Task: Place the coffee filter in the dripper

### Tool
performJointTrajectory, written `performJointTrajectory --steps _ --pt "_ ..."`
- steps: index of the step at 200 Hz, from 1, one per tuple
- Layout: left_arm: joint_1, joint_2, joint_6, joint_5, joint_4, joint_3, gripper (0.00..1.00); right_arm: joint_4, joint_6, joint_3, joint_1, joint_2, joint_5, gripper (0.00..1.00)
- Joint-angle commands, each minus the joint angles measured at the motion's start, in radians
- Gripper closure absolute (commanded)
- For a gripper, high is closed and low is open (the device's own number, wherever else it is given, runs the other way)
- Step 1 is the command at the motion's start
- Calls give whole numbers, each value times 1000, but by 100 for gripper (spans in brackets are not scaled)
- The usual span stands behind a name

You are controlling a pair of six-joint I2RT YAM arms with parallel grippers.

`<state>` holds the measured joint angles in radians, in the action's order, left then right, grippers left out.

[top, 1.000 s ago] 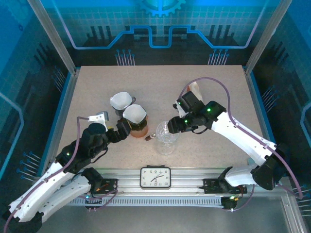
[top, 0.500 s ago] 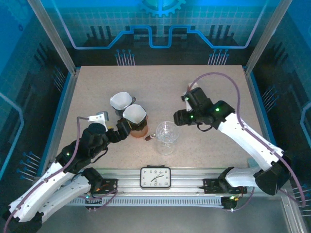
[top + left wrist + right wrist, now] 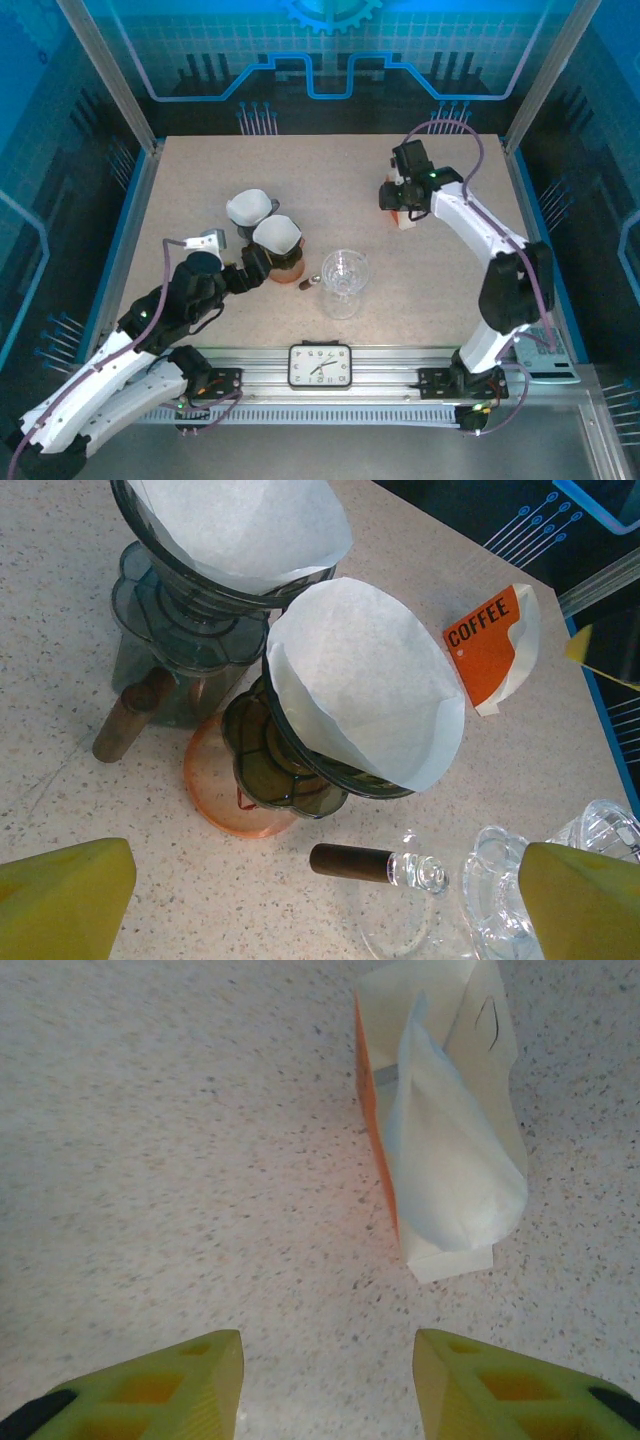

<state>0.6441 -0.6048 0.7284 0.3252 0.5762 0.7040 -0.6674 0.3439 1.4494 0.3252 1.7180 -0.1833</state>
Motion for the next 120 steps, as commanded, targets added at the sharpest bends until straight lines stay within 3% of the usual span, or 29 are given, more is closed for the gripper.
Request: performJointTrajectory --steps 1,120 --pt "-7 8 6 7 16 16 1 46 -34 53 -14 44 -30 52" --pt "-6 2 -5 24 2 5 1 2 -42 213 -42 256 -120 66"
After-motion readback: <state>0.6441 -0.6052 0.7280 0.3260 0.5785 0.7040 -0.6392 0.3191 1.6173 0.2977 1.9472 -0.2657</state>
